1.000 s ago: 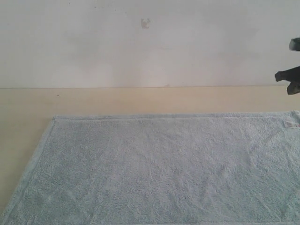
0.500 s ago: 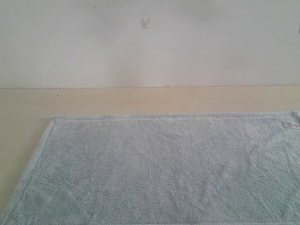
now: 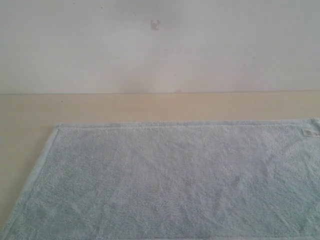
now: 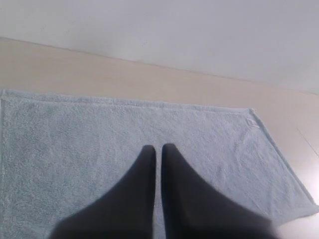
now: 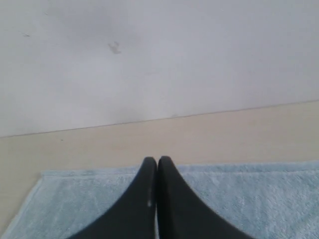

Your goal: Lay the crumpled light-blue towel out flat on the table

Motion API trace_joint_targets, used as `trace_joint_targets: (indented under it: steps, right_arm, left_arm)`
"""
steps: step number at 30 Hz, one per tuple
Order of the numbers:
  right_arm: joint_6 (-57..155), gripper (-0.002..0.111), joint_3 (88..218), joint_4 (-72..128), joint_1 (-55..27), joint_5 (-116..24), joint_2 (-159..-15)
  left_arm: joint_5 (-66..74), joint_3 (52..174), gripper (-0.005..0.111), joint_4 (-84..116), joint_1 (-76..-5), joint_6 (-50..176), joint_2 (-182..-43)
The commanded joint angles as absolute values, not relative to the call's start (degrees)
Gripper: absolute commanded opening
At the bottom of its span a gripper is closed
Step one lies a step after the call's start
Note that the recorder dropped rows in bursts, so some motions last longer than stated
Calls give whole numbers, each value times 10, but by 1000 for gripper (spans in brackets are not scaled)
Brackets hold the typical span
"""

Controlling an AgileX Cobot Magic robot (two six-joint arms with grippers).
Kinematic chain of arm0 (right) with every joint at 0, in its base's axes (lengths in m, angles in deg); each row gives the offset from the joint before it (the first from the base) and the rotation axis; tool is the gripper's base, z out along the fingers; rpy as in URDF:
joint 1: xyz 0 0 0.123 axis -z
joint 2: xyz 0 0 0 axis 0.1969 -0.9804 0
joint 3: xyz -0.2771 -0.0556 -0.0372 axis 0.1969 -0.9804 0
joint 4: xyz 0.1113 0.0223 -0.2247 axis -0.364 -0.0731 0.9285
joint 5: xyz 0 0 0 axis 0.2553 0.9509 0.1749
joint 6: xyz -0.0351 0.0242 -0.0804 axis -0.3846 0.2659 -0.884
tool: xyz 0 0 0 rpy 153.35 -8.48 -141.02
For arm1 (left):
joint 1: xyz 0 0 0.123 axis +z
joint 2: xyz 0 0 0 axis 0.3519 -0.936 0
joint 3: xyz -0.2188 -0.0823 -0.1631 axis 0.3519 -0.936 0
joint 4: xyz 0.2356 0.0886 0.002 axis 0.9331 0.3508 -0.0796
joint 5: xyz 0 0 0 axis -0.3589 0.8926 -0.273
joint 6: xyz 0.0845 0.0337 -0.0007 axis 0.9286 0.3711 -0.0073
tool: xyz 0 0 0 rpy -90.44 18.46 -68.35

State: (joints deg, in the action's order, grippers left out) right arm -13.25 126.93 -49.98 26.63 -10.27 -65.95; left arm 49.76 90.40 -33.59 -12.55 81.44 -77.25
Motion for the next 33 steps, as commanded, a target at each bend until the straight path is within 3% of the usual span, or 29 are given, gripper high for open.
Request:
trace_joint_targets:
  steps: [1,9,29,33]
  right_arm:
    - [-140,-1,1264,-508,260,-48,-585]
    - [-63,-1,1263,-515,249,-28,-518]
    - [-57,-1,1263,-512,249,-29,-507]
    - [-103,-1,1263,-484,230,-111,-403]
  left_arm:
    - [507,906,4,-344,-126,806,-735]
    - [509,906,4,-342,-126,819,-683]
    - [509,906,4,-342,-126,819,-677]
    - [509,906,4,-342,-126,819,-677]
